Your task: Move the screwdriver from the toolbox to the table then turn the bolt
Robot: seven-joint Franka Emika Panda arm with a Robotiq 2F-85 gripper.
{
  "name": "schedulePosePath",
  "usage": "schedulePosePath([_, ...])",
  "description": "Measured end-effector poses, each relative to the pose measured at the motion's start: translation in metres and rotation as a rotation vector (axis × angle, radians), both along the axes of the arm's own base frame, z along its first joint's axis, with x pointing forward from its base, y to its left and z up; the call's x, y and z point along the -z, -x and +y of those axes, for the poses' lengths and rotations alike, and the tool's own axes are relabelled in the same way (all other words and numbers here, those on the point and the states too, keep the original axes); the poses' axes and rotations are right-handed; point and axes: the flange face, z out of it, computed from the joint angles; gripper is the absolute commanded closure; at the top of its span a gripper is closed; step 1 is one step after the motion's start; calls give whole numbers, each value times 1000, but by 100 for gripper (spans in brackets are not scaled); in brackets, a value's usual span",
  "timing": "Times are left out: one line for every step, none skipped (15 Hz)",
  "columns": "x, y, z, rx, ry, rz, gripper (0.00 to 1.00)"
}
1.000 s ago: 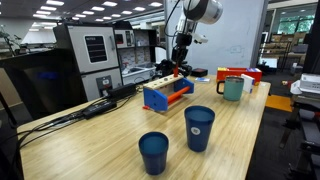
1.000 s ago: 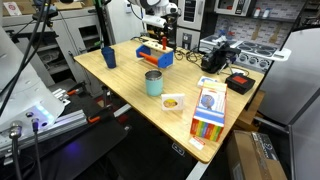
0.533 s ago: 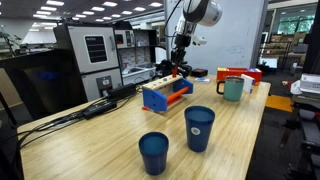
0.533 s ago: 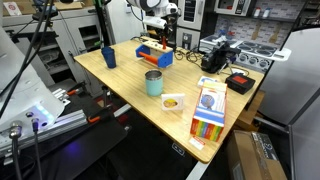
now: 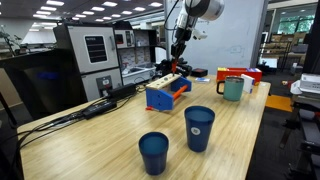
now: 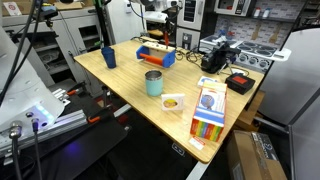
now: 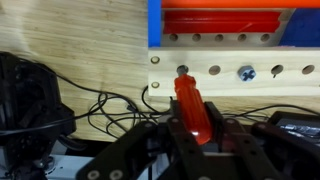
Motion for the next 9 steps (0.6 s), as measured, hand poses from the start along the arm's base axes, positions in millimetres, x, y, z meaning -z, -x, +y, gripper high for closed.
schedulePosePath([-7, 2, 0, -5, 9, -8, 93])
schedulePosePath([-14, 3, 0, -10, 16, -16, 93])
schedulePosePath([-21, 5, 0, -13, 21, -23, 93])
schedulePosePath([-26, 7, 0, -14, 24, -29, 93])
schedulePosePath([-31, 9, -1, -14, 26, -34, 93])
schedulePosePath([-34, 11, -2, -11, 28, -36, 93])
schedulePosePath([-36, 15, -5, -4, 29, -34, 93])
schedulePosePath([-36, 20, -9, 8, 28, -26, 93])
schedulePosePath([-34, 26, -14, 23, 27, -15, 93])
